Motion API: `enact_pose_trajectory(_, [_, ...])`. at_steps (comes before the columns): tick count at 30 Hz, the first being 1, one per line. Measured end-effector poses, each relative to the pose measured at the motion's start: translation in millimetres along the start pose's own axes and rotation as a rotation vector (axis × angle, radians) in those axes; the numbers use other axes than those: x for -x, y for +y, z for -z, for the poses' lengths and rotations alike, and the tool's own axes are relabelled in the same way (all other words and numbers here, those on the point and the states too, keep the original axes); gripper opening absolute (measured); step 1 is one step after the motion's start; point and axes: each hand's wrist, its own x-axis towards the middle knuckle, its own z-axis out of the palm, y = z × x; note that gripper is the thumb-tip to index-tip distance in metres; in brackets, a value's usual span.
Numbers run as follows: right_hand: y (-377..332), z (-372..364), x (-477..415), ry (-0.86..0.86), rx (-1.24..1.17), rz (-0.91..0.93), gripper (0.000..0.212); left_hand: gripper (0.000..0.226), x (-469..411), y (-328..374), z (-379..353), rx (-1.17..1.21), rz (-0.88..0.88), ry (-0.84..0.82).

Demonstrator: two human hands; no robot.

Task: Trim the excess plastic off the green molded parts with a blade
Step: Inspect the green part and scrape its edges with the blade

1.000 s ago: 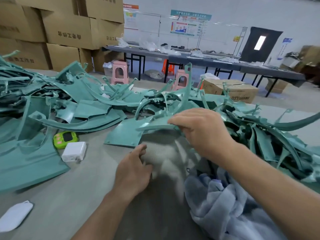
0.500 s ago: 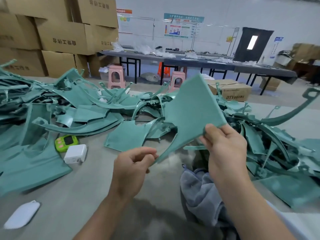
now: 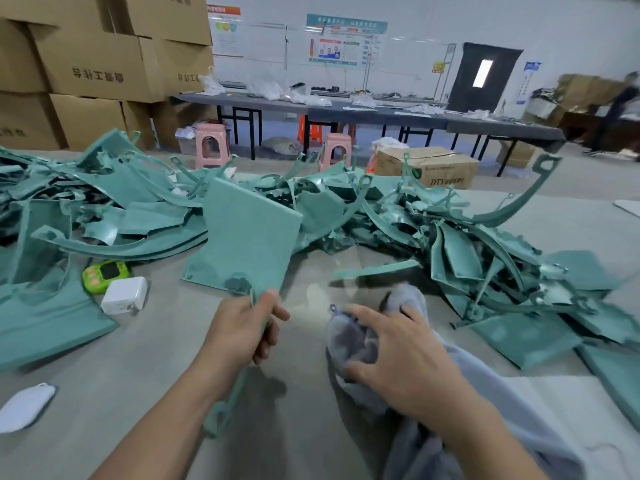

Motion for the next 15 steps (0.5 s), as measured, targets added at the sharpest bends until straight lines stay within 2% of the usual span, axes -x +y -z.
enact_pose_trajectory(2, [9,11,8,0.173,-0.097,-0.122,0.046,0.057,-2,-1,2,-0.011,0.035,0.053])
enact_pose_trajectory(4, [25,24,14,0.477,-0.174,-0.338,0.030,0.062,-5,-2,6,-0.064,0.066,0.090])
enact_pose_trajectory(6, [40,41,17,0.698,-0.024,-0.456,0.029,0.065,-6,-3,8,-0.105,0.090,0.080])
enact_pose_trajectory(8, [41,51,21,0.819,0.035,-0.448,0.035,0.068,-7,-4,7,-0.140,0.084,0.054])
enact_pose_trajectory(10, [18,49,25,0.871,-0.031,-0.279,0.028,0.065,-7,-6,3,-0.174,0.034,0.031])
enact_pose_trajectory(11, [1,45,26,0.803,-0.047,-0.154,0.020,0.061,-8,-7,1,-0.199,0.001,0.022])
enact_pose_trajectory(12, [-16,37,24,0.641,-0.034,-0.063,0.014,0.057,-9,-8,-1,-0.229,-0.026,0.018])
enact_pose_trajectory(13, [-27,27,20,0.436,-0.015,-0.032,0.022,0.055,-10,-9,-3,-0.259,-0.047,0.018])
enact_pose_trajectory(15, [-34,8,8,0.076,0.034,-0.138,0.047,0.053,-12,-10,-3,-0.322,-0.086,0.018])
